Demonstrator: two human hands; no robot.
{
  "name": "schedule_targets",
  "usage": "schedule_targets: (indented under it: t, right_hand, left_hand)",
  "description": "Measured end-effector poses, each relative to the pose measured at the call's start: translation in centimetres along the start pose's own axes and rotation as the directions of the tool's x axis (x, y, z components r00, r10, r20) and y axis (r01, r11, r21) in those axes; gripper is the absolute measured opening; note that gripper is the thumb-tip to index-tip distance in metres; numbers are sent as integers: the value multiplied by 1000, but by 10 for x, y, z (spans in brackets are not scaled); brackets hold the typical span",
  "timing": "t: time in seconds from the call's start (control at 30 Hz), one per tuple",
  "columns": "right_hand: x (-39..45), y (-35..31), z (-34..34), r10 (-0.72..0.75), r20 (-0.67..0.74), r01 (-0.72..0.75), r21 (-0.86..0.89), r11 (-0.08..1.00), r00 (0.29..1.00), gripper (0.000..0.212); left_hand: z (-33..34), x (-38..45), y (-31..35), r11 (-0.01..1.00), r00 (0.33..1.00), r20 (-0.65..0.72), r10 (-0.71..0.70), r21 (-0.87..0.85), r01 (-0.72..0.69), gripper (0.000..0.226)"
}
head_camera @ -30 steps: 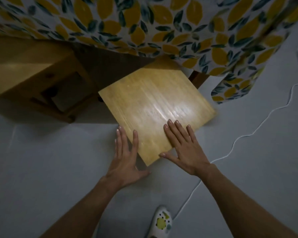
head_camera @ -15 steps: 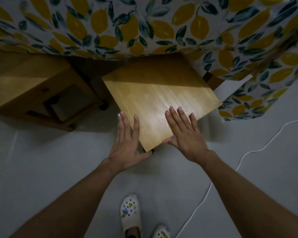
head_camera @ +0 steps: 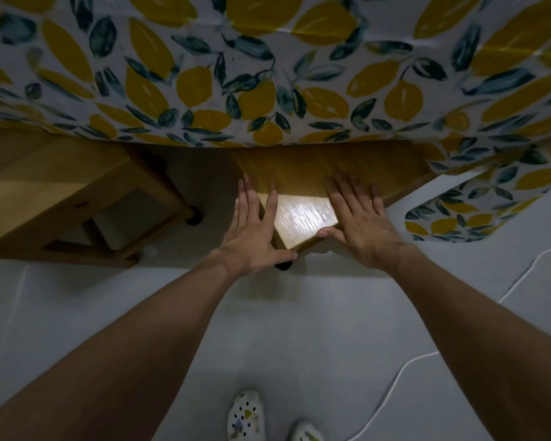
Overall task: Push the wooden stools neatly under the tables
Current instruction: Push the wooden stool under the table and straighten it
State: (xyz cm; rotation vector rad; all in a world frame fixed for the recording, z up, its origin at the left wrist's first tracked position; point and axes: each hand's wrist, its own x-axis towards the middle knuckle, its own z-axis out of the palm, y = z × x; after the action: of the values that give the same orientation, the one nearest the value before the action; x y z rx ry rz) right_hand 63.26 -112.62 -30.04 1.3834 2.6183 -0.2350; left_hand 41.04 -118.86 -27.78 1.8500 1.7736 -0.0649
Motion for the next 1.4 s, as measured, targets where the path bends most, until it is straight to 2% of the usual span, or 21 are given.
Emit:
schedule_targets:
  t: [0.13,0.23,0.33,0.4,0.47,0.57,0.7,0.8,0.93,1.03,1.1,1.23,1.33,1.4]
  right_hand:
    - [0,2,-1,-8,12,8,25,1000,1000,90]
    - [-1,1,-6,3,18,-4,50,999,1000,89]
    - [-3,-3,-19,-1,70,-3,61,998,998,85]
    - [-1,-17,-33,21,16,-22,82,996,1000,82]
    - [7,-44,-47,2,-29,1,117,993,1000,76]
    - [30,-102,-62,-70,-8,70,200,977,998,73]
    - [70,-185,-75,-213,-80,225,191,956,974,73]
    - [104,-249,-77,-249,-43,252,204,946,968,71]
    - [145,-314,-72,-111,43,95,269,959,993,67]
    - [164,-351,-70,35,135,-75,300,951,990,66]
    - [174,-368,-68,137,126,-172,328,929,982,67]
    - [190,-386,-64,274,140,-308,415,856,951,68]
    - [199,-394,-64,342,143,-367,487,793,929,68]
    - [203,-397,-64,362,128,-376,488,788,924,70]
  left_hand:
    - [5,1,1,999,1000,-14,-2,-49,1,124]
    - [3,0,-2,1000,999,-34,-20,-5,20,124]
    - [0,-17,-10,999,996,-76,-47,11,48,116]
    - [-2,-36,-24,993,983,-136,-119,-19,118,106]
    - [-8,-57,-46,979,962,-180,-206,-34,203,97]
    - [-26,-88,-93,939,911,-229,-343,-79,333,83]
    - [-49,-117,-165,898,834,-335,-438,-130,420,72]
    - [-64,-134,-224,863,785,-359,-505,-187,469,70]
    - [-73,-152,-294,871,799,-347,-491,-183,456,68]
    - [-79,-161,-336,903,859,-280,-429,-128,410,72]
    - [-85,-167,-360,930,910,-196,-366,-109,351,68]
    - [-90,-170,-384,970,966,-109,-233,-91,223,71]
    - [-89,-167,-386,974,969,-106,-221,-72,215,71]
    - [-88,-166,-388,973,969,-99,-227,-52,223,71]
